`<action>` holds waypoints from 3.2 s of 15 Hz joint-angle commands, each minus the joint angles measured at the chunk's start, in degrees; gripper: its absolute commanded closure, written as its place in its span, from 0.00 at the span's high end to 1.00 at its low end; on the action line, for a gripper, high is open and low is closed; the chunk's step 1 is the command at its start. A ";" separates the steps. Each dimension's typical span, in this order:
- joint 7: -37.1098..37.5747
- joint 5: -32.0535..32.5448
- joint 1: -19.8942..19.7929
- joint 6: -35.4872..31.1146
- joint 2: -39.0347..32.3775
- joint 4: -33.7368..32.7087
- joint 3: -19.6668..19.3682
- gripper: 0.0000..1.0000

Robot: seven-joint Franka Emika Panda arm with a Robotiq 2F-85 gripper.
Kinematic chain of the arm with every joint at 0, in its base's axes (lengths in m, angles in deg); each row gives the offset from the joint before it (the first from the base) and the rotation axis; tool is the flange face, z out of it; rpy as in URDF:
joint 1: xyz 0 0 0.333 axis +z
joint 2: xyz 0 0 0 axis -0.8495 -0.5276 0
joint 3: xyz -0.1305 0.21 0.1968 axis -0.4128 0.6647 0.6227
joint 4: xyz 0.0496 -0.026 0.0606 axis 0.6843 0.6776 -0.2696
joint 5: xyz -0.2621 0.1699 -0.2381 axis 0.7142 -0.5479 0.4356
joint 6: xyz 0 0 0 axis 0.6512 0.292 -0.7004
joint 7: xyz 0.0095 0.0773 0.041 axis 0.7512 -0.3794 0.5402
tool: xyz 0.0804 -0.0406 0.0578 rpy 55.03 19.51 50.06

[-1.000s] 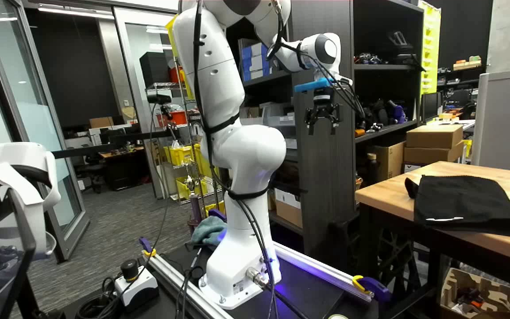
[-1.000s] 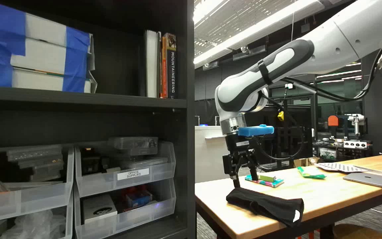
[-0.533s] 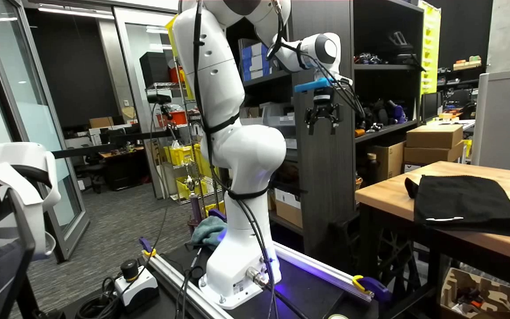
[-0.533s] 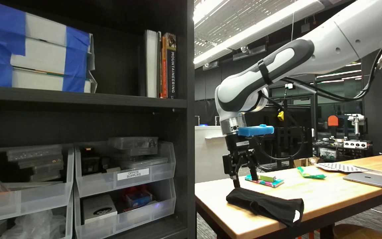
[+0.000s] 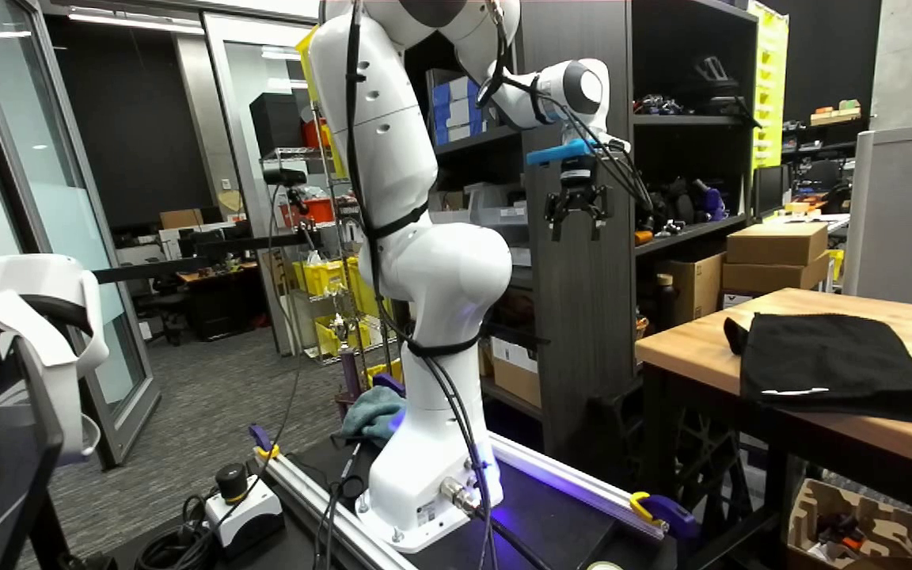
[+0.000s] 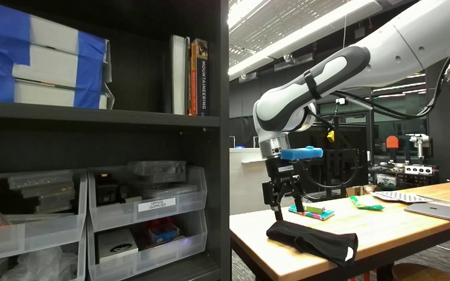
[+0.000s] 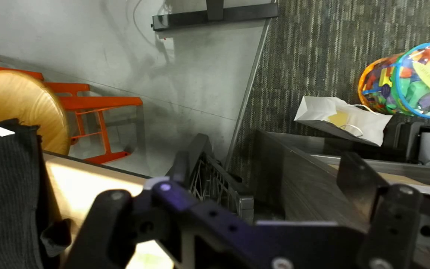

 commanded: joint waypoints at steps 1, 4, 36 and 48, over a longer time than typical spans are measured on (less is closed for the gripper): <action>-0.02 0.00 -0.02 0.09 -0.02 -0.08 0.01 1.00; -0.02 0.00 -0.02 0.09 -0.02 -0.08 0.01 1.00; 10.68 6.40 -2.41 -11.87 -18.53 -12.28 -2.34 1.00; 11.23 8.41 -3.55 -1.49 -40.06 -46.43 -7.76 1.00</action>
